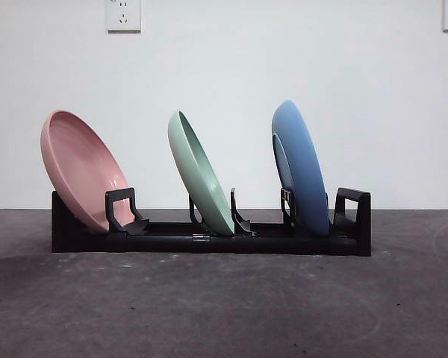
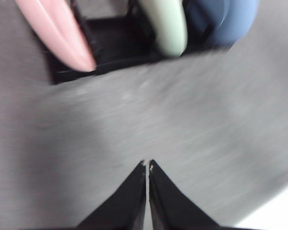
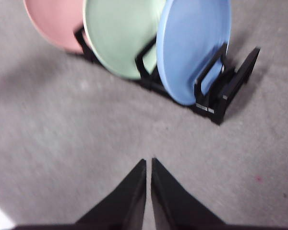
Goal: Place the plate
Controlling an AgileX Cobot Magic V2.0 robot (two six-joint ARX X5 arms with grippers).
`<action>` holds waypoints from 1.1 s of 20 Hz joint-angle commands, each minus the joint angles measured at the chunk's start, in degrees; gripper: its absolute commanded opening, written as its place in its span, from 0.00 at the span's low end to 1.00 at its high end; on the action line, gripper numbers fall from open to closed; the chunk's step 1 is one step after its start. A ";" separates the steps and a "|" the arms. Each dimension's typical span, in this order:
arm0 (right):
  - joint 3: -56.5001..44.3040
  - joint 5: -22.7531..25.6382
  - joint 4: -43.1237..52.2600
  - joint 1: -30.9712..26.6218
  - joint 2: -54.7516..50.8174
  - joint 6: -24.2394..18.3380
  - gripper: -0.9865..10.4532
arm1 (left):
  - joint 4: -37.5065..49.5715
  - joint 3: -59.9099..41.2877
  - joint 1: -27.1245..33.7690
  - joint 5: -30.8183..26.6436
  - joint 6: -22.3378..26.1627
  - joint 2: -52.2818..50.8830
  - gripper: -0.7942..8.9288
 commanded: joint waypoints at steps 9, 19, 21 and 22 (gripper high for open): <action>10.95 2.95 -1.79 9.42 14.43 12.17 0.40 | 1.40 2.82 -4.90 -9.01 7.43 0.74 0.47; 40.72 -2.36 -8.48 9.40 45.18 21.64 0.35 | 4.00 2.82 -4.90 -9.01 7.45 -0.72 0.47; 44.96 -1.33 -8.72 9.38 49.72 21.68 0.35 | 4.20 2.82 -4.90 -9.01 7.45 -0.92 0.47; 46.69 -0.70 -8.70 9.33 51.52 21.66 0.35 | 4.22 2.82 -4.90 -9.01 7.48 -0.96 0.47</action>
